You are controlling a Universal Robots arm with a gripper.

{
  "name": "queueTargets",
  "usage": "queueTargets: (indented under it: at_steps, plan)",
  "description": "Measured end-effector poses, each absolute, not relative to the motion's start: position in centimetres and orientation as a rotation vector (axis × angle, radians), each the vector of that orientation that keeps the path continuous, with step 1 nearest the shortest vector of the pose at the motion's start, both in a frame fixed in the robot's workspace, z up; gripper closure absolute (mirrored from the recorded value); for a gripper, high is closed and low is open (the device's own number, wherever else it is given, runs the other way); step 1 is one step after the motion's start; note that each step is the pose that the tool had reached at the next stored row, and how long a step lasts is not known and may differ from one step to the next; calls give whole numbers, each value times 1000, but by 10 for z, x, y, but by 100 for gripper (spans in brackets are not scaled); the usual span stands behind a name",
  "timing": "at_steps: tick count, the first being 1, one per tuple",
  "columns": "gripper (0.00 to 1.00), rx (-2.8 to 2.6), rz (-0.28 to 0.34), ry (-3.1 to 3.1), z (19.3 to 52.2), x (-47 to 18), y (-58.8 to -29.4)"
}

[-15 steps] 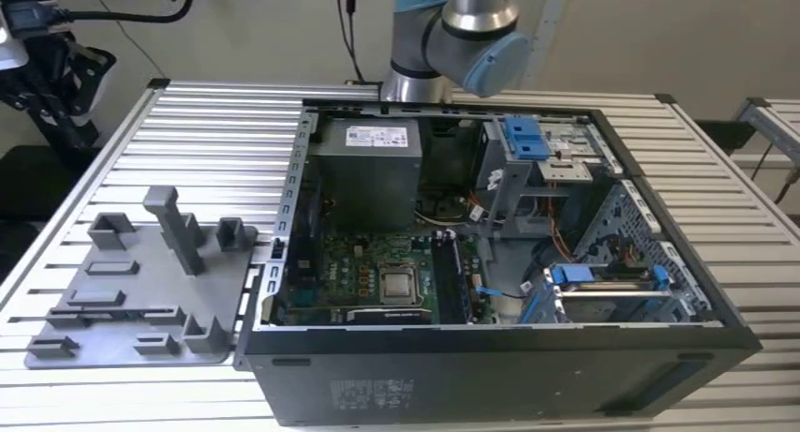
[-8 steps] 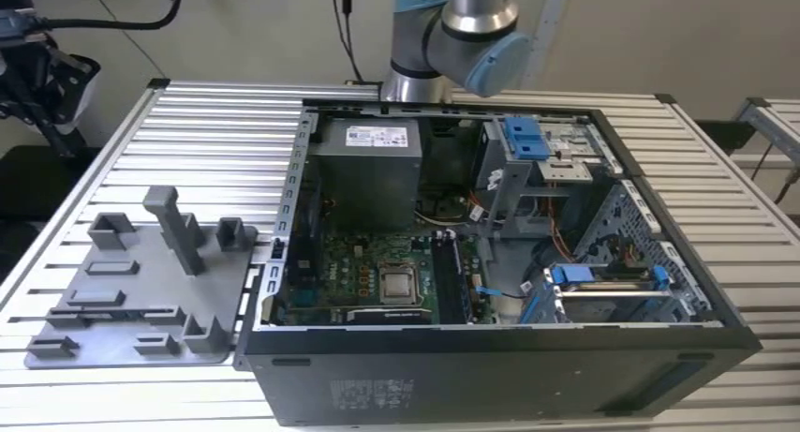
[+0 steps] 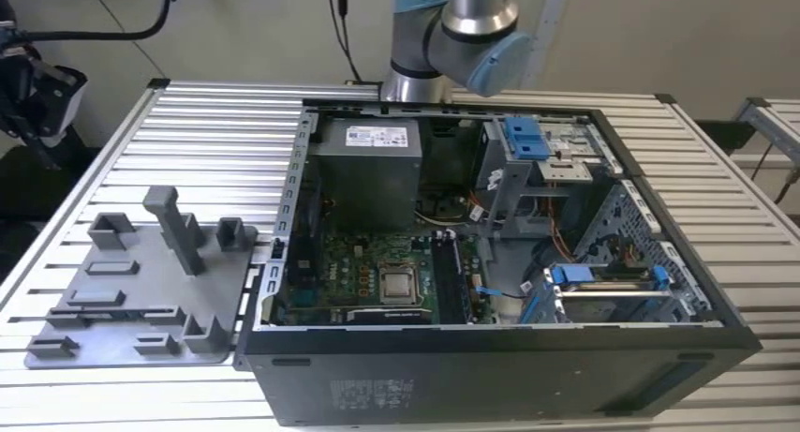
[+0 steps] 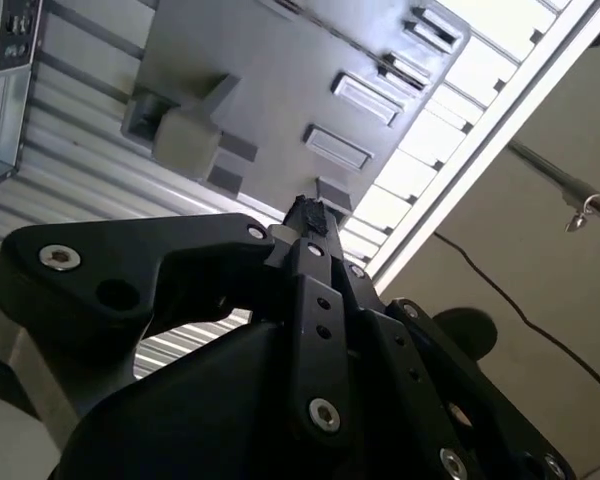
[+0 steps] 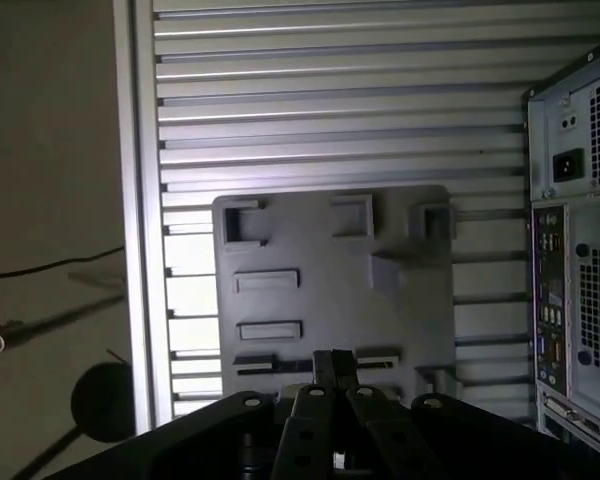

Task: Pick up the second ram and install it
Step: 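Reach for the second ram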

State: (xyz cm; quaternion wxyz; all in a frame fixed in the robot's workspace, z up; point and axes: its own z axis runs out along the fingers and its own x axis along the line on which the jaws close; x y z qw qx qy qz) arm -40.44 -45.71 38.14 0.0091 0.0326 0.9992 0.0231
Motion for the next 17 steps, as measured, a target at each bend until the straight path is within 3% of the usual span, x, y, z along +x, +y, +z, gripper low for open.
queueTargets:
  at_steps: [17]
  plan:
    - [89, 101, 72, 3121, 380, -406, -485]
